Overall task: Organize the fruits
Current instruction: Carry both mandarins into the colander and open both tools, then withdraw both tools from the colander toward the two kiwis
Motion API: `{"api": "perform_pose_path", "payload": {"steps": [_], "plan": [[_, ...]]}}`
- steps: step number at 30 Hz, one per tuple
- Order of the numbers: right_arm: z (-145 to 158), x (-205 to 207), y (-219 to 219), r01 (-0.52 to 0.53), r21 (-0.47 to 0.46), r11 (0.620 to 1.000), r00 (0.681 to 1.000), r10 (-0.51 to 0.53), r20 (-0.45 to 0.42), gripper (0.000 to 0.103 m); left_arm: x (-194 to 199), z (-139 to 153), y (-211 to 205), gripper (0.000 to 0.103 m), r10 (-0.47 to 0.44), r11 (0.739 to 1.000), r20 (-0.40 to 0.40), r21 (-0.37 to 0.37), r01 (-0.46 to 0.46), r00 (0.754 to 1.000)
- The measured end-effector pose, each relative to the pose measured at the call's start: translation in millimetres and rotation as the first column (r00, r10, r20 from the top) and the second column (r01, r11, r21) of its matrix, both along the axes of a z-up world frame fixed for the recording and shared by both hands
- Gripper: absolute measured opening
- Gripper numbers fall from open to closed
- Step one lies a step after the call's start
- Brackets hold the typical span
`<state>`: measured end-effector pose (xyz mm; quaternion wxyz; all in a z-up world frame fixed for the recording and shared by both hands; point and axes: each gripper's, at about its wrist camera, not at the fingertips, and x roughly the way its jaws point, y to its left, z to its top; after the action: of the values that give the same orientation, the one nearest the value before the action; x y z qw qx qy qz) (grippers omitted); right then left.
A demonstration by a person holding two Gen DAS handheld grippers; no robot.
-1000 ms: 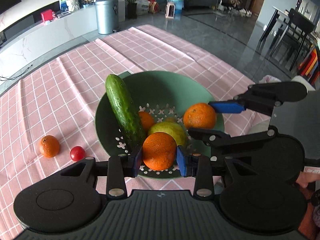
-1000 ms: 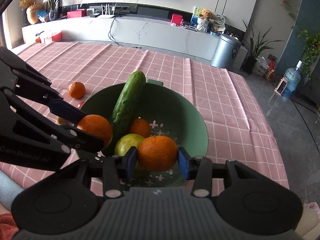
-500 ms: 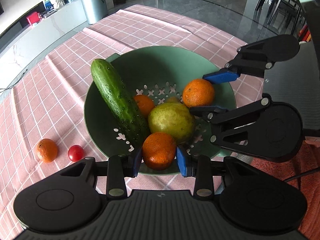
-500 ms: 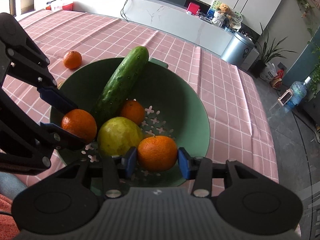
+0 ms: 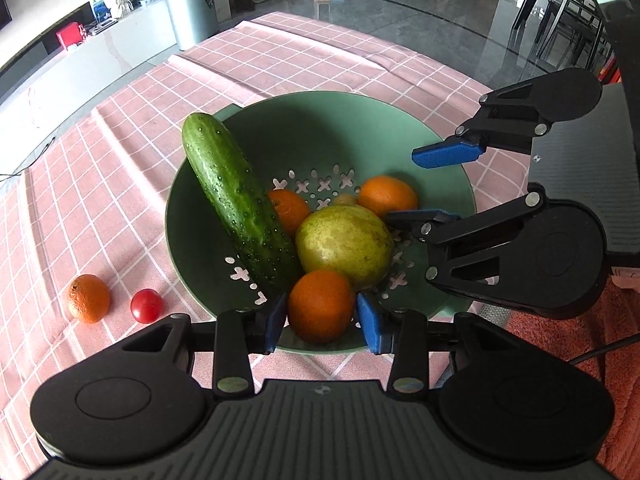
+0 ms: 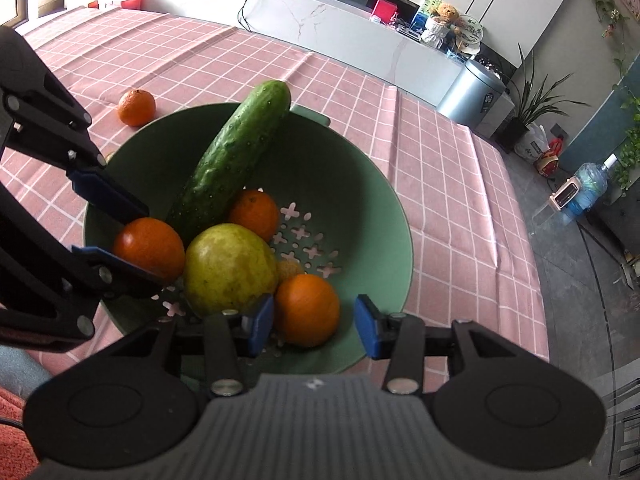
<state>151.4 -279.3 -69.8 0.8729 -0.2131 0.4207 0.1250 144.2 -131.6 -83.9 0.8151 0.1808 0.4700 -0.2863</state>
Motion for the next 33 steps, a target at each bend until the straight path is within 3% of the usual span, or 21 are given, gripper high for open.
{"api": "perform_pose_path", "payload": {"steps": [7,15,18,27,33], "plan": [[6.3,-6.4,2.1,0.018,-0.006,1.0,1.0,-0.018,0.013,0.044,-6.9,13.1,9.0,0.054,0.019,0.999,0.021,-0.027,-0.019,1.0],[23.6,-23.8,6.8,0.067,0.018,0.998,0.994,-0.069,0.083,0.055,-19.5,37.7,29.9,0.054,0.076,0.994,0.084,-0.086,-0.068,0.994],[30.4,-32.2,10.7,0.083,0.062,0.995,0.991,-0.089,0.102,0.061,-22.8,44.2,39.4,0.054,0.092,0.993,0.103,-0.087,-0.083,0.99],[48.8,-56.2,44.0,0.085,0.227,0.97,0.981,-0.122,0.154,0.062,-26.6,55.0,74.6,0.056,0.149,0.986,0.146,-0.096,-0.136,0.978],[52.6,-63.8,72.1,0.083,0.316,0.945,0.972,-0.146,0.181,0.062,-23.8,54.3,108.2,0.057,0.219,0.969,0.143,-0.148,-0.198,0.965]]}}
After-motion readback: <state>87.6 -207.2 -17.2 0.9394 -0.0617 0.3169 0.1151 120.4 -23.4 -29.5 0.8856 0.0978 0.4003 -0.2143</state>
